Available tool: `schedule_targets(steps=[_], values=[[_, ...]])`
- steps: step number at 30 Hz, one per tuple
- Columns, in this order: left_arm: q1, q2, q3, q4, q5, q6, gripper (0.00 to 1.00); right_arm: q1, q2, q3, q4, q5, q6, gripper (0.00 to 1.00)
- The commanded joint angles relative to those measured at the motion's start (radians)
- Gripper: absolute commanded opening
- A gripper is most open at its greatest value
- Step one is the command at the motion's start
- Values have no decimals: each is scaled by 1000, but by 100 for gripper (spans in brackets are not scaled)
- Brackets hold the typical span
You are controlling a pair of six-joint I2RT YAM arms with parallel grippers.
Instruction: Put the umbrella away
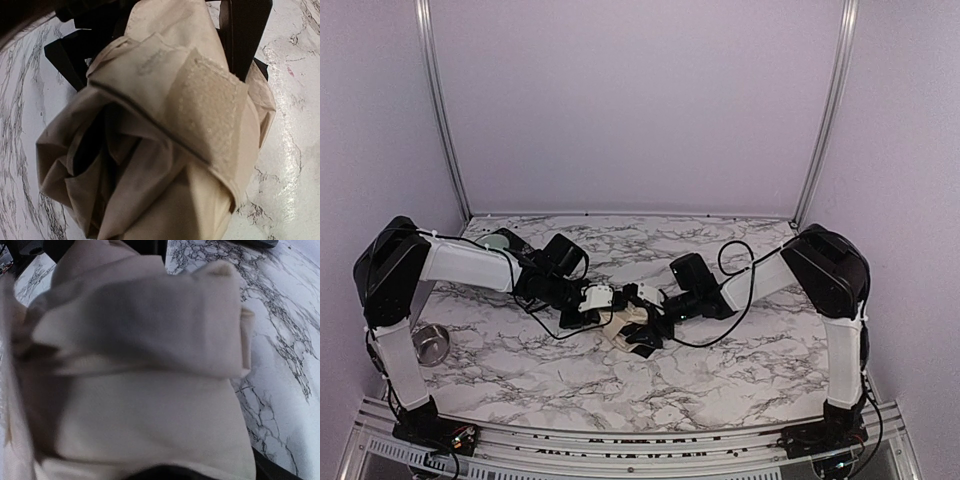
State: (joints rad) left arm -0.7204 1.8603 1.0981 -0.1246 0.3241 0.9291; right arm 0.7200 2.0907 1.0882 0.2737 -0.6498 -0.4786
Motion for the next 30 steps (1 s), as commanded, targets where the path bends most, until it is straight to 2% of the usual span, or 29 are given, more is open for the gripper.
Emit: schedule_targets(steps=[1,3,6,9,12,15,16,19,20,22,23,26,30], values=[[4,38,-13,-81,41,-10,0,17,65,41,-39,30,-3,84],[4,36,-15,-78,40,-10,0,25,85,49,-44,45,-2,70],[3,33,-17,-73,36,-15,2,25,90,51,-26,49,15,45],[4,16,-27,-28,14,-49,12,29,70,44,-6,50,18,27],[4,-16,-59,42,-15,-75,19,34,46,39,-10,69,5,16],[4,-53,-96,113,-81,-97,37,35,14,27,-13,96,5,2],[4,-69,-108,130,-107,-102,46,35,-3,17,-4,113,6,0],[3,-133,-147,173,-172,-107,62,35,-63,-30,55,150,12,0],[3,-156,-163,192,-189,-108,70,35,-81,-43,77,154,13,0],[4,-209,-197,230,-231,-115,94,35,-115,-66,109,164,14,0],[4,-230,-210,239,-248,-116,99,35,-134,-74,120,171,11,0],[4,-303,-241,242,-308,-134,99,35,-173,-98,151,212,4,0],[5,-400,-288,337,-372,-203,99,32,-236,-133,206,266,10,0]])
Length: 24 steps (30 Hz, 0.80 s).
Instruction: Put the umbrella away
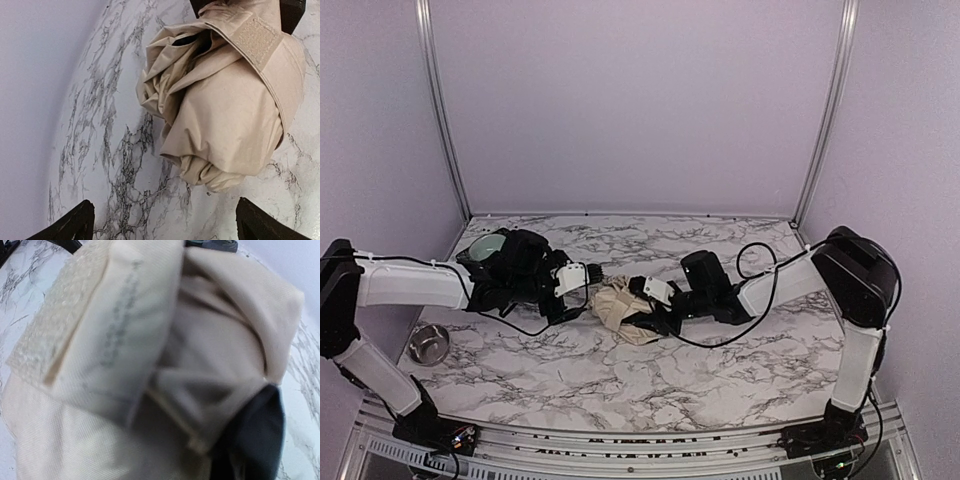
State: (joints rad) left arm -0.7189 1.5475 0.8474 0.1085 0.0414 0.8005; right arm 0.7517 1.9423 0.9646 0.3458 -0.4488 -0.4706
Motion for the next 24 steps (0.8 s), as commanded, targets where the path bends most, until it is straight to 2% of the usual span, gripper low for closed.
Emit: schedule_targets(steps=[1,3,5,7,10,11,12,15,19,24], values=[[6,-115,-44,129,-74,-123,99,-1,-106,-13,142,77,6,0],[18,-182,-77,259,-55,-273,99,-3,-141,-10,147,90,10,0],[19,-249,-134,434,-103,-481,99,-7,-181,-3,145,91,13,0],[19,-308,-177,531,-67,-552,99,-16,-224,10,137,71,15,0],[20,-373,-153,556,74,-639,99,-32,-274,62,68,49,14,0],[20,-388,-143,549,151,-652,95,-36,-287,87,29,44,9,0],[20,-400,-137,541,213,-667,86,-39,-300,115,-14,41,2,0],[18,-410,-144,498,307,-703,67,-41,-324,202,-142,31,-23,0],[-4,-403,-180,501,390,-704,64,-41,-369,306,-271,9,-66,0],[-59,-375,-205,553,385,-638,65,-41,-406,437,-403,-62,-115,0]])
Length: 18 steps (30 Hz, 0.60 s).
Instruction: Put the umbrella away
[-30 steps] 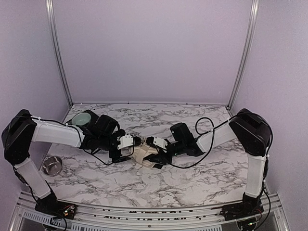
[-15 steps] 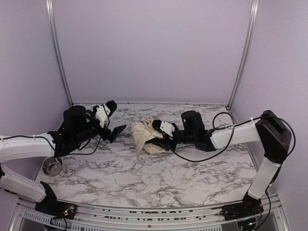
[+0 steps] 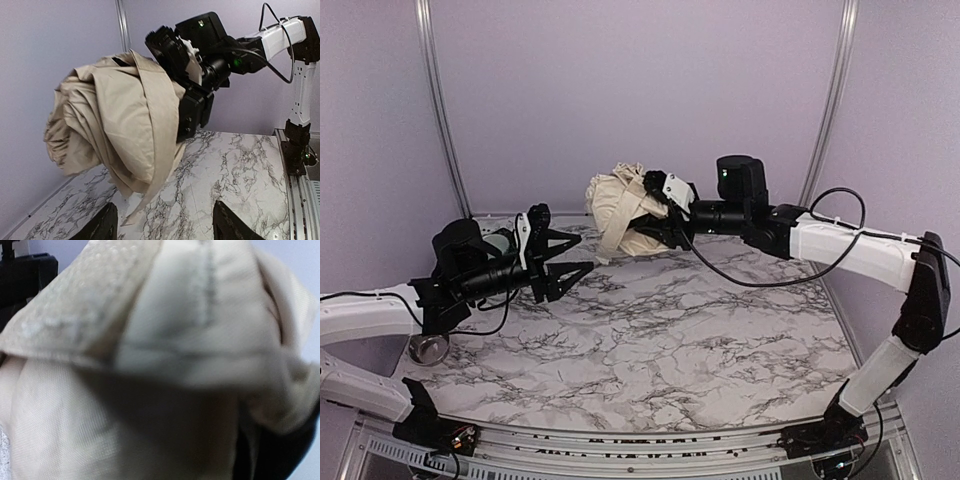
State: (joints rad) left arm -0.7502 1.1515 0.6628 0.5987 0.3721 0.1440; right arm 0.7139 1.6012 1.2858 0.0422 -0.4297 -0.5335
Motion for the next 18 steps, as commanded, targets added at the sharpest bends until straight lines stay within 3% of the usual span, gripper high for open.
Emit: schedule_targets(steps=[1,6,12,18], values=[[-28,27,-25,90,51,9,66,-4,-71,136,-114,-99,-54,0],[-35,74,-3,164,71,-8,76,1,-86,234,-162,-154,-51,0],[-107,132,25,193,103,47,82,9,-89,279,-176,-160,-53,0],[-112,175,47,262,121,13,85,15,-93,291,-180,-170,-57,0]])
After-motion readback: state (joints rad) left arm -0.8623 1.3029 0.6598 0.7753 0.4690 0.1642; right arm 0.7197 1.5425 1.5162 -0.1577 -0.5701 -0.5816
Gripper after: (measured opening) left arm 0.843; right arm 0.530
